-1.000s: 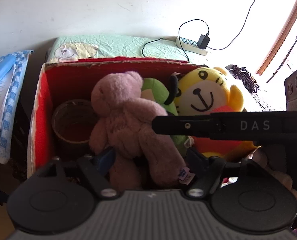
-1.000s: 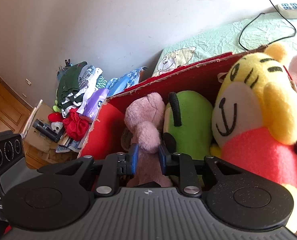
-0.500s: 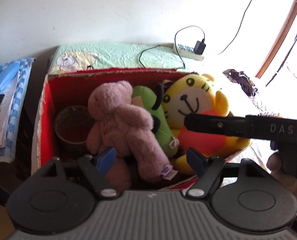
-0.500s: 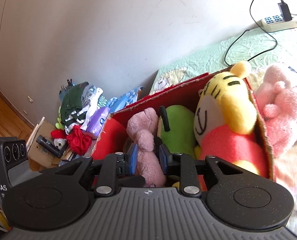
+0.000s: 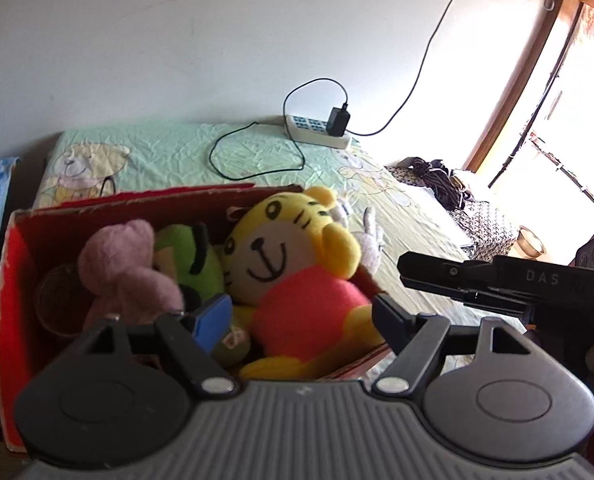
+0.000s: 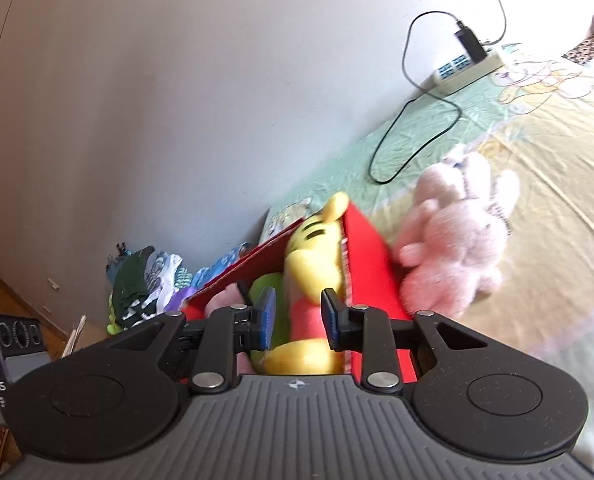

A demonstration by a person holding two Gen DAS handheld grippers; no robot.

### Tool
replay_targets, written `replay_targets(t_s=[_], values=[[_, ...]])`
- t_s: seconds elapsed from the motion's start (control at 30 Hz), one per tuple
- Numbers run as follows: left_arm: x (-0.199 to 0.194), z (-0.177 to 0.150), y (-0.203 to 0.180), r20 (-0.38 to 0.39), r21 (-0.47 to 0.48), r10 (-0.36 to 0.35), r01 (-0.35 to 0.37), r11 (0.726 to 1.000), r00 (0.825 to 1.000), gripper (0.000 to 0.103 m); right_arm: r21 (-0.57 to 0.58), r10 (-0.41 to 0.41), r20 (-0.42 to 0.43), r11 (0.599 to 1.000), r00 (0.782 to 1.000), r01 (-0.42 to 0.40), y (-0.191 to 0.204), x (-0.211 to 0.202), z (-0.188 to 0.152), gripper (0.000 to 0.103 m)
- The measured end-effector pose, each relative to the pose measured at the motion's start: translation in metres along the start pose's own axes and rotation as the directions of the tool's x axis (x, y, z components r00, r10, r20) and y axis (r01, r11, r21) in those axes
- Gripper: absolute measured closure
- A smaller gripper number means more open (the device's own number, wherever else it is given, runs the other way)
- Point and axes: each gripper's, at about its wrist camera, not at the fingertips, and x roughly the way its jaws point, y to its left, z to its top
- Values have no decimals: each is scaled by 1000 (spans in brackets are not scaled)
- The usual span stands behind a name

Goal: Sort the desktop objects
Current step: 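Open the right tool and withdraw it from the box, then move the right tool to the white bunny with blue plaid ears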

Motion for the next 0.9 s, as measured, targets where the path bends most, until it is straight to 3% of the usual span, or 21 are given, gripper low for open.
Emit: replay_targets(t_s=[0.2, 0.3, 0.6, 0.83, 0.9], values=[[24, 13, -47, 18, -7, -48, 49, 999, 999, 25, 27, -47, -38, 998, 998, 48, -57, -3, 27, 75], [38, 15, -65, 17, -36, -45, 46, 998, 999, 25, -3, 17, -77, 1000, 997, -17, -75, 5, 44, 75], [44, 9, -91, 30, -177, 95, -88, 980, 995, 25, -147, 151, -193, 973, 969, -181, -88, 74, 72, 77], [40, 0, -106, 26, -236, 177, -166, 957, 984, 24, -222, 107, -319, 958, 942, -184, -94, 110, 57, 78], [41, 1, -110, 31, -232, 179, -167, 958, 983, 21, -211, 110, -339, 959, 934, -189, -103, 105, 53, 84]])
